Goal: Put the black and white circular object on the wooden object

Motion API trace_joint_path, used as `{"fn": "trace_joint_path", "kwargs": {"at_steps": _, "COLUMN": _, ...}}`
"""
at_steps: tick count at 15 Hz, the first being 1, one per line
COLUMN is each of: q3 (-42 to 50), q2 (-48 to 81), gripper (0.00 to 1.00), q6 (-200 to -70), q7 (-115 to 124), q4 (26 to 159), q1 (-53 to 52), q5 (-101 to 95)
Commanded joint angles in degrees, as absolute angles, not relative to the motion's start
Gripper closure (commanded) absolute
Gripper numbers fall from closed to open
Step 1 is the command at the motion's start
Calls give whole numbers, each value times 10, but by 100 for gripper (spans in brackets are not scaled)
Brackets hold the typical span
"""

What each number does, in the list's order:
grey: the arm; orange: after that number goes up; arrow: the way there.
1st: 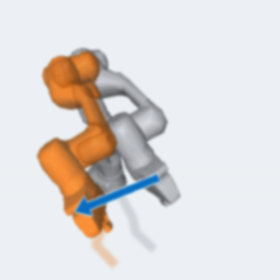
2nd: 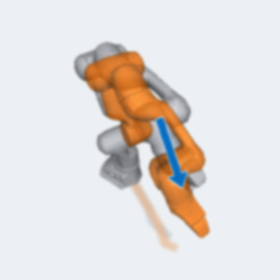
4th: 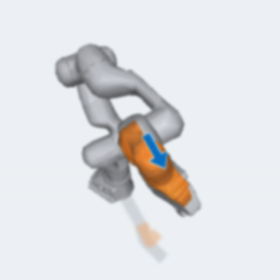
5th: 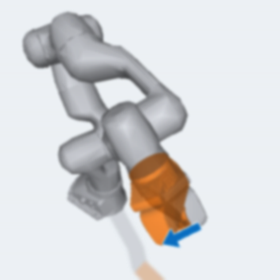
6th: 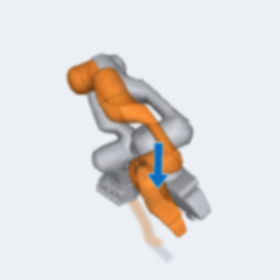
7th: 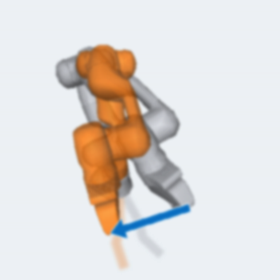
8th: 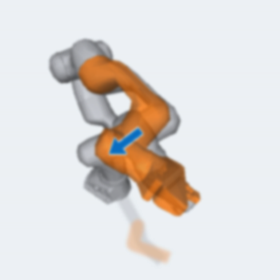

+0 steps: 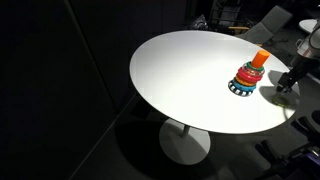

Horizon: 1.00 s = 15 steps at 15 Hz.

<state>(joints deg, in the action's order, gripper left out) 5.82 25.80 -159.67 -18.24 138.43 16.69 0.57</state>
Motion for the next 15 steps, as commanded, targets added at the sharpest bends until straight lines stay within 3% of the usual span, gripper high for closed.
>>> {"fn": "trace_joint_path", "kwargs": {"at_steps": 1, "q3": 53, "q2": 236, "gripper": 58, "q6": -1569, "q7": -165, "q4": 1374, "q1": 168, "q5": 10}}
{"fn": "trace_joint_path", "kwargs": {"at_steps": 15, "q3": 37, "q2": 104, "gripper": 58, "q6": -1431, "q7": -130, "q4": 1335, "q1": 109, "q5": 46}}
